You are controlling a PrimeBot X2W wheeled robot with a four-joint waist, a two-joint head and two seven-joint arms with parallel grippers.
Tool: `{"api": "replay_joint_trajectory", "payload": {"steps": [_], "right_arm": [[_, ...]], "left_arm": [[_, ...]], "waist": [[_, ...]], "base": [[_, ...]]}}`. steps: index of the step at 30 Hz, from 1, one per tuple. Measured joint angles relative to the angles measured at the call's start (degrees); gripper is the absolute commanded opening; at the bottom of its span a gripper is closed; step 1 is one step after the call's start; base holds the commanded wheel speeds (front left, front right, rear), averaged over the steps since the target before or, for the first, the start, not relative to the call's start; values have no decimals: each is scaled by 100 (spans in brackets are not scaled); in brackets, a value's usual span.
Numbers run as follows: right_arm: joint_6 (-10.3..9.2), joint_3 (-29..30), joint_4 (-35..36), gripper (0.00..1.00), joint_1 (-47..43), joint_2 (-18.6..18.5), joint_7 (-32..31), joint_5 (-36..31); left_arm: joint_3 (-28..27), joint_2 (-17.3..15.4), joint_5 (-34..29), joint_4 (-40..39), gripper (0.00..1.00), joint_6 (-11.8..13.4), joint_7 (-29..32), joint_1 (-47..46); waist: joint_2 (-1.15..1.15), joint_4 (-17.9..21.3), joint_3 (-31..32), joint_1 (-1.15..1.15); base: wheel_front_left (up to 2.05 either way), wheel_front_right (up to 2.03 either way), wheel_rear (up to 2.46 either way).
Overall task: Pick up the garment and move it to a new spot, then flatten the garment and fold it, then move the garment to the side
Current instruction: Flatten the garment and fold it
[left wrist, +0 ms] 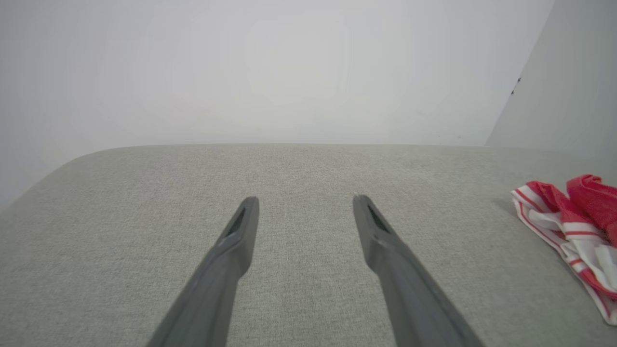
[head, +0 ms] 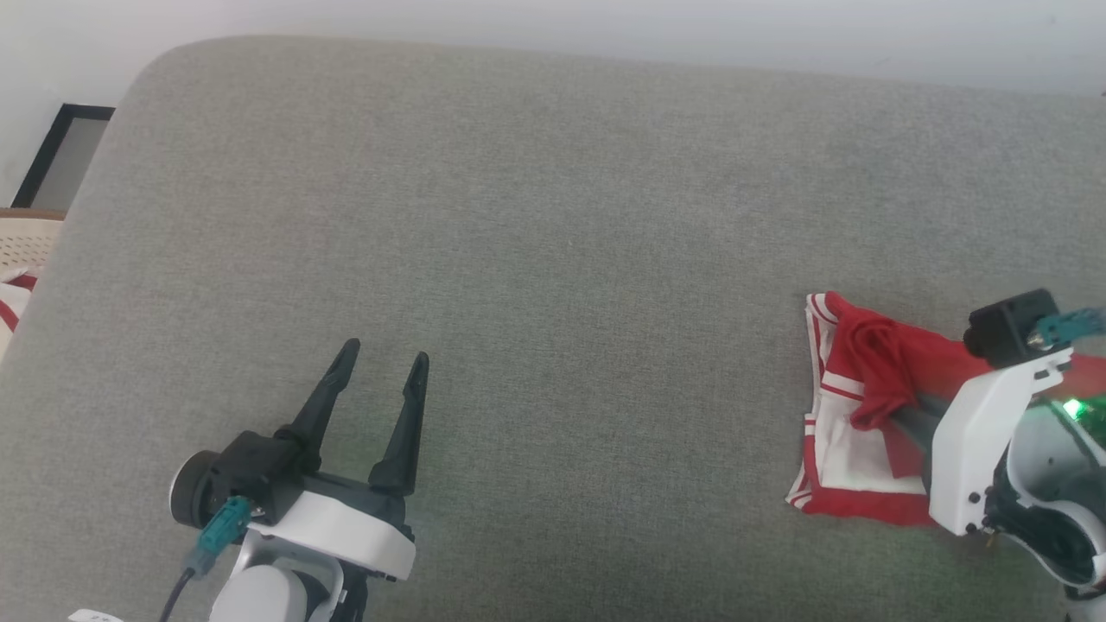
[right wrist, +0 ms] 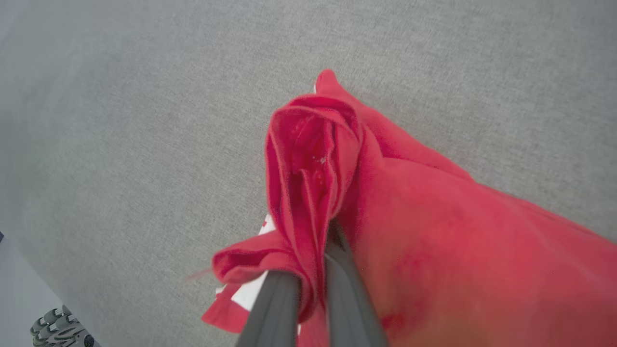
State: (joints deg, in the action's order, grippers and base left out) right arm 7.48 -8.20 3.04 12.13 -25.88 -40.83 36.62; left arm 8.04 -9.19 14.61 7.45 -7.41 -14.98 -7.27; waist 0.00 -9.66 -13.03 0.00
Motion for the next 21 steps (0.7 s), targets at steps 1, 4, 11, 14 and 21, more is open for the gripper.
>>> {"api": "replay_joint_trajectory", "payload": {"steps": [1, 4, 11, 14, 21], "right_arm": [[0, -40, -77, 0, 0, -11, 57, -14], [0, -144, -246, 35, 3, -58, 216, -22], [0, 26, -399, 100, 96, -113, 726, 120], [0, 53, -450, 100, 129, -145, 1010, 158], [0, 0, -1132, 100, 157, -334, 2284, 222]], "left_arm": [[9, 2, 4, 12, 100, 0, 0, -1], [-10, -4, 4, 54, 100, 0, 0, 1], [-221, -15, 3, 105, 100, 0, 0, 114], [-272, -13, 4, 110, 100, 0, 0, 142], [-274, -23, 131, 253, 100, 0, 0, 242]], "waist": [[0, -11, 6, 0], [0, -11, 45, 0], [0, 183, 198, 0], [0, 266, 258, 0], [0, 543, 491, 0]], "base": [[0, 0, 0], [0, 0, 0], [0, 0, 0], [0, 0, 0], [0, 0, 0]]}}
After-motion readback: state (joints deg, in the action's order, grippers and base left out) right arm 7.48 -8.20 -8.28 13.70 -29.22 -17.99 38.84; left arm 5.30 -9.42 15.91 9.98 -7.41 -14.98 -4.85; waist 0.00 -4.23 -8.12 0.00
